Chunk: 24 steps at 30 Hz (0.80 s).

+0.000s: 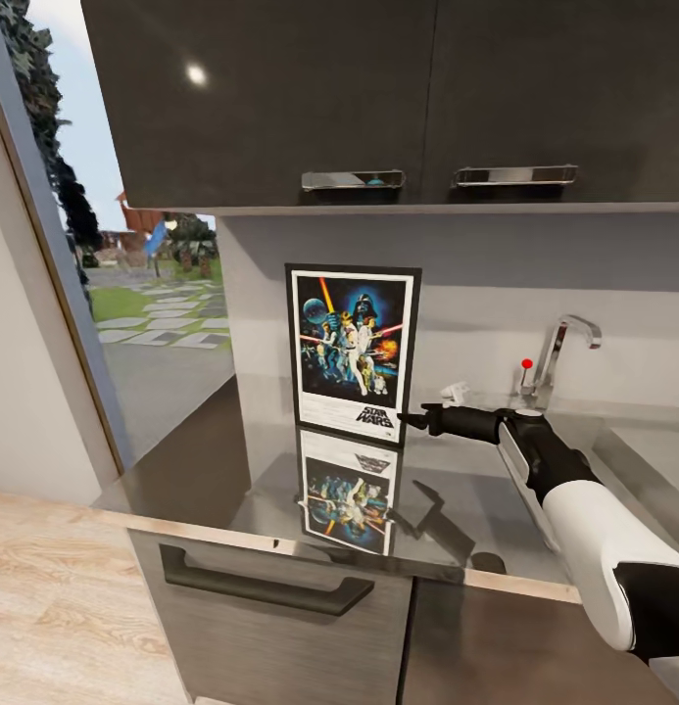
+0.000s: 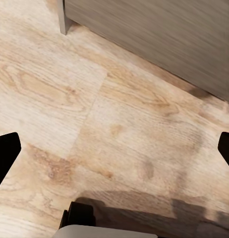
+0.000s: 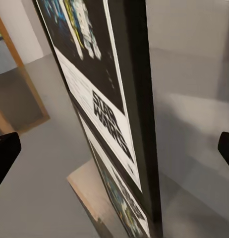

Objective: Pick up the poster from the kitchen countertop and hang it on one of the wall nails in the kitchen.

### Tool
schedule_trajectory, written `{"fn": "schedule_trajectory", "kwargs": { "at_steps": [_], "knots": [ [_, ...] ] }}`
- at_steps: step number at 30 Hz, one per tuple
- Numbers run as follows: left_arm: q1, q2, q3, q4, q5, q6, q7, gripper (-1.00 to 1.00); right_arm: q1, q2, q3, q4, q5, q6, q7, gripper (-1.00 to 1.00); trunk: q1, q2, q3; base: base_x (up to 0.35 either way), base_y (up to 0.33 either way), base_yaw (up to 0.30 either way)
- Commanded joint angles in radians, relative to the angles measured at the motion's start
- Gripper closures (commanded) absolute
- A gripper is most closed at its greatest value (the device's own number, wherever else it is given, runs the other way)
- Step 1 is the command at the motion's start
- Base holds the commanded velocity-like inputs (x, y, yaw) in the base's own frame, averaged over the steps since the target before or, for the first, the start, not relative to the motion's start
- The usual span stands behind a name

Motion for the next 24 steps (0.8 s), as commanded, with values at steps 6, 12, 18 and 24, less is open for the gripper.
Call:
{"fn": "schedule_trajectory", "kwargs": {
  "at_steps": [6,12,18,24],
  "knots": [
    [0.0,0.0,0.004,-0.001,0.001,-0.001,-0.006,-1.0,-0.001,-0.002,-0.007,-0.002,0.004,0.009,0.065,-1.0,0.0,-0.001,-0.001,0.002,-0.004,0.0],
    [0.0,0.003,0.004,-0.001,0.001,-0.001,-0.006,-1.0,-0.001,-0.015,-0.008,-0.002,0.004,0.009,0.092,-1.0,0.0,-0.001,-0.001,0.0,0.0,0.0],
    [0.0,0.008,0.004,-0.001,0.001,-0.001,-0.006,-1.0,-0.001,-0.043,-0.009,-0.001,0.0,0.008,0.15,-1.0,0.0,-0.001,-0.001,0.0,0.0,0.0],
    [0.0,0.009,0.004,-0.001,0.001,-0.001,-0.005,-1.0,-0.001,-0.056,-0.009,-0.001,-0.005,0.008,0.165,-1.0,0.0,-0.001,-0.001,0.0,0.0,0.0]
  ]
}}
